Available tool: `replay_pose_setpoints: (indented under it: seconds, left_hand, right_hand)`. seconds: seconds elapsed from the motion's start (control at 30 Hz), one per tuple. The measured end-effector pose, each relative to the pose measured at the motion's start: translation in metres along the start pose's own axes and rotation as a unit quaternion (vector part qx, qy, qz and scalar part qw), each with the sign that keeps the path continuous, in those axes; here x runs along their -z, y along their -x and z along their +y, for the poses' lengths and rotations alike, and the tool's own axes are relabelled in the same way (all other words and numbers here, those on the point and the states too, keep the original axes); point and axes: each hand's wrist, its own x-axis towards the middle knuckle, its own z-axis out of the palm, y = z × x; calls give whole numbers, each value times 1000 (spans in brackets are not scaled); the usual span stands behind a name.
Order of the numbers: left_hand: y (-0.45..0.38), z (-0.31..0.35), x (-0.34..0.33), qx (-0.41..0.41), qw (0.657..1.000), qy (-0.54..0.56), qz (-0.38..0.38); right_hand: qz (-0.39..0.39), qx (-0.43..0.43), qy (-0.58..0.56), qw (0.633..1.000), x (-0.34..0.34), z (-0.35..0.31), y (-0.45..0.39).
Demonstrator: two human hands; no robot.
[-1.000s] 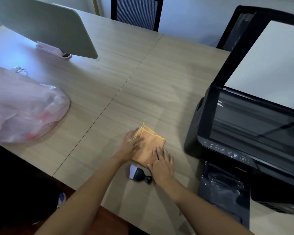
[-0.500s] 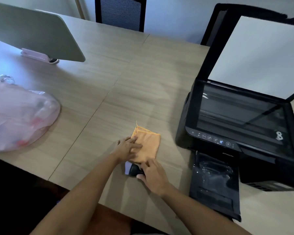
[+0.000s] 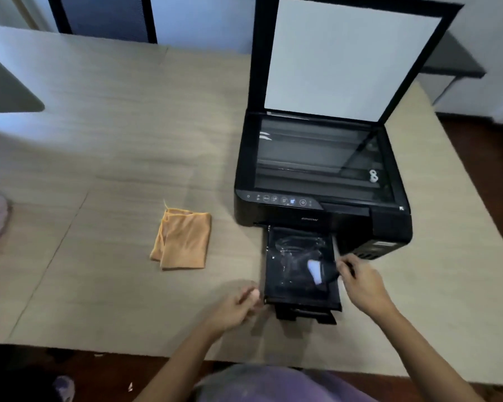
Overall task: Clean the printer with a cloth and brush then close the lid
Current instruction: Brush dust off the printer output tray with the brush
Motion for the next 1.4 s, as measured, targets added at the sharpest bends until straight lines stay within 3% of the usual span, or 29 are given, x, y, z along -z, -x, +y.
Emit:
replay_pose_setpoints:
  seconds: [0.07, 0.27, 0.33, 0.43, 0.53, 0.63, 0.73, 0.83, 0.9, 0.97, 1.03, 1.17, 1.2, 1.27, 1.33, 1.4]
  left_hand:
    - [-7, 2, -22, 3, 999, 19, -34]
    - [-23, 5, -20, -8, 1000, 9, -24]
    - [-23, 4, -20, 0, 999, 23, -28]
    - [-25, 1, -22, 17, 999, 25, -16]
    - [-28, -2, -24, 15, 999, 32, -5]
    - [-30, -2, -25, 22, 999, 36, -9]
    - [-30, -1, -24, 38, 999, 35, -2]
    - [-30, -1, -22, 41, 999, 29, -14]
    - [-31, -1, -21, 36, 999, 28, -16]
    - [-30, -1, -21, 37, 999, 23, -7]
    - [-28, 1, -21, 33, 999, 18, -5]
    - [-29, -1, -20, 29, 1000, 8, -8]
    - [-29, -1, -20, 29, 1000, 3, -9]
    - [-29, -2, -21, 22, 1000, 6, -12]
    - [-27, 0, -21, 19, 1000, 2, -9]
    - [-27, 1, -21, 15, 1000, -7, -6]
  right_hand:
    - [-7, -5, 4, 1000, 9, 7, 2]
    - [-163, 73, 61, 982, -42, -25, 22]
    - [-173, 69, 172, 968, -37, -22, 24]
    - [-162, 36, 365, 916, 1, -2, 19]
    - [-88, 53, 278, 955, 6, -12, 18]
    - [-130, 133, 161, 969, -39, -32, 22]
    - [-140, 76, 280, 947, -27, -16, 24]
    - [-65, 2, 387, 920, 8, 4, 18]
    - [-32, 59, 302, 951, -2, -17, 16]
    - [-84, 146, 214, 962, -32, -47, 16]
    - [-145, 186, 215, 948, -54, -52, 14]
    - [-71, 17, 358, 931, -12, 3, -3]
    - [-36, -15, 364, 931, 0, 11, -3]
    - [19, 17, 274, 961, -2, 0, -3]
    - [-34, 99, 150, 983, -29, -41, -2]
    - [-121, 145, 98, 977, -63, -69, -2]
